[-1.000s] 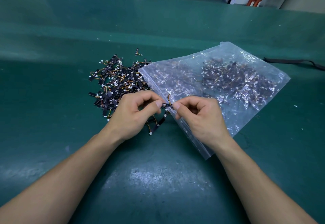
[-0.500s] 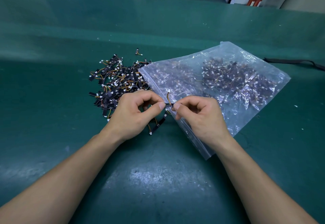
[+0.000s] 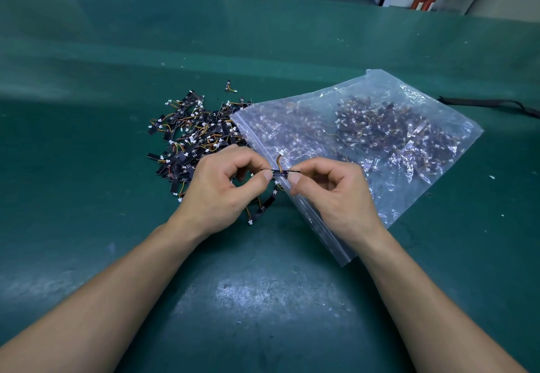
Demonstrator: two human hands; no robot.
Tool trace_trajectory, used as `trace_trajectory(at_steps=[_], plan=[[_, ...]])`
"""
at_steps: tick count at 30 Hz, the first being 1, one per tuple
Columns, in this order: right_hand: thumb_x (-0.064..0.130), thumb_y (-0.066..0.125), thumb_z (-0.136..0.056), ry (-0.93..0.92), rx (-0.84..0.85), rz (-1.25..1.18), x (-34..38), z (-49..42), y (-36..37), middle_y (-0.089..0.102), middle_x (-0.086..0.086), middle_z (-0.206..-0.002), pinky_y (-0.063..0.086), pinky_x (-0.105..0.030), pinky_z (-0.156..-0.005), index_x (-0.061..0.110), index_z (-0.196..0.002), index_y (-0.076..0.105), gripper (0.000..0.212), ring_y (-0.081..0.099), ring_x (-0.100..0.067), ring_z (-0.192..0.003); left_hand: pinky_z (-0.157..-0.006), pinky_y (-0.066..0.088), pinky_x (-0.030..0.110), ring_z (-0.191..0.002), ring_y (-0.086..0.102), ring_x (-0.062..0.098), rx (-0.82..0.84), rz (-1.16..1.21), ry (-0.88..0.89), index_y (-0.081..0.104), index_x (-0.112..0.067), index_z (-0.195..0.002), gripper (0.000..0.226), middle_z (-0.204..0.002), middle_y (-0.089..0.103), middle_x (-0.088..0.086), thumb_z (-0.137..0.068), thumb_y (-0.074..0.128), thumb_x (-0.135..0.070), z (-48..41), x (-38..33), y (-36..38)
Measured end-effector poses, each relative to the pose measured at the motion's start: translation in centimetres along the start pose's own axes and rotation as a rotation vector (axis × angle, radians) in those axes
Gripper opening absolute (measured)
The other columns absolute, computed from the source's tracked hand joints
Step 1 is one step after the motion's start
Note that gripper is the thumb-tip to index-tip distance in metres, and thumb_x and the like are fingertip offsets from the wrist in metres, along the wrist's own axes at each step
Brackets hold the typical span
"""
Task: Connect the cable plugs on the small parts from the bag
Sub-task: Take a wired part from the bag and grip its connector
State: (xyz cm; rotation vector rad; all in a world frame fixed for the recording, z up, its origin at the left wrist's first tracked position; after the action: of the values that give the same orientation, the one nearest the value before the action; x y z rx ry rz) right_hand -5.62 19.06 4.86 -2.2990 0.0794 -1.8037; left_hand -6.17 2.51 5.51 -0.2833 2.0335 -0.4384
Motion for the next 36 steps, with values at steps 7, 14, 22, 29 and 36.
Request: trace_trajectory(at_steps=[7,14,22,29,36], plan=[[0.015,0.073,-0.085,-0.059,-0.04,0.082,0.0,0.0,-0.3,0.067,-0.007,-0.064,0.034,-0.03,-0.05,0.025,-0.076,0.075,0.014,0.044,-0.012,-0.054,-0.067,0.038,0.02,-0.07,0.053,0.014,0.021,-0.043,0.043,0.072,-0.015,-0.085,0.004,-0.075,0.062,-0.013,-0.084,0.068,-0.015,0.2,-0.3,0.0],[0.021,0.073,-0.083,-0.114,-0.052,0.153,-0.1,0.2,-0.4,0.062,0.02,-0.062,0.031,-0.014,-0.049,0.027,-0.082,0.075,0.006,0.039,-0.003,-0.047,-0.065,0.039,0.02,-0.067,0.052,0.011,-0.039,-0.047,0.121,0.071,-0.018,-0.083,0.008,-0.076,0.063,-0.016,-0.084,0.071,-0.01,0.1,-0.9,-0.4],[0.02,0.077,-0.084,-0.201,-0.096,0.187,0.5,0.3,-0.7,0.058,0.023,-0.058,0.031,-0.015,-0.048,0.04,-0.088,0.074,0.02,0.038,-0.004,-0.046,-0.065,0.04,0.023,-0.067,0.052,0.022,-0.091,-0.149,0.245,0.072,-0.014,-0.083,0.007,-0.074,0.066,-0.001,-0.085,0.074,-0.008,0.3,-1.8,-0.6],[0.019,0.078,-0.085,-0.203,-0.095,0.185,0.2,0.1,-0.8,0.056,0.02,-0.054,0.028,-0.014,-0.049,0.022,-0.089,0.08,0.006,0.037,-0.004,-0.045,-0.066,0.039,0.025,-0.067,0.054,0.025,-0.069,-0.141,0.266,0.073,-0.013,-0.087,0.004,-0.076,0.068,-0.002,-0.084,0.075,-0.011,0.3,-1.9,-0.6],[0.019,0.078,-0.086,-0.208,-0.094,0.188,0.3,0.2,-0.8,0.055,0.022,-0.053,0.028,-0.012,-0.049,0.024,-0.089,0.08,0.006,0.037,-0.003,-0.045,-0.064,0.04,0.025,-0.066,0.052,0.025,-0.081,-0.134,0.255,0.073,-0.019,-0.087,0.011,-0.074,0.066,0.0,-0.084,0.076,-0.008,0.3,-1.7,-0.6]])
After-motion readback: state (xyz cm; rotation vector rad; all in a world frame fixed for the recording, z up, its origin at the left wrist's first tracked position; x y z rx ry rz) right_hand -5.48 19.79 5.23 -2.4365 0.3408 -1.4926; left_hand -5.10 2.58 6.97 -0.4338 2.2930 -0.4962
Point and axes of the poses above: each hand's wrist, its own z-axis away from the middle knuckle, its own y-axis out of the palm, x = y × z, the point moved 8 cm from there along -z, towards the middle knuckle
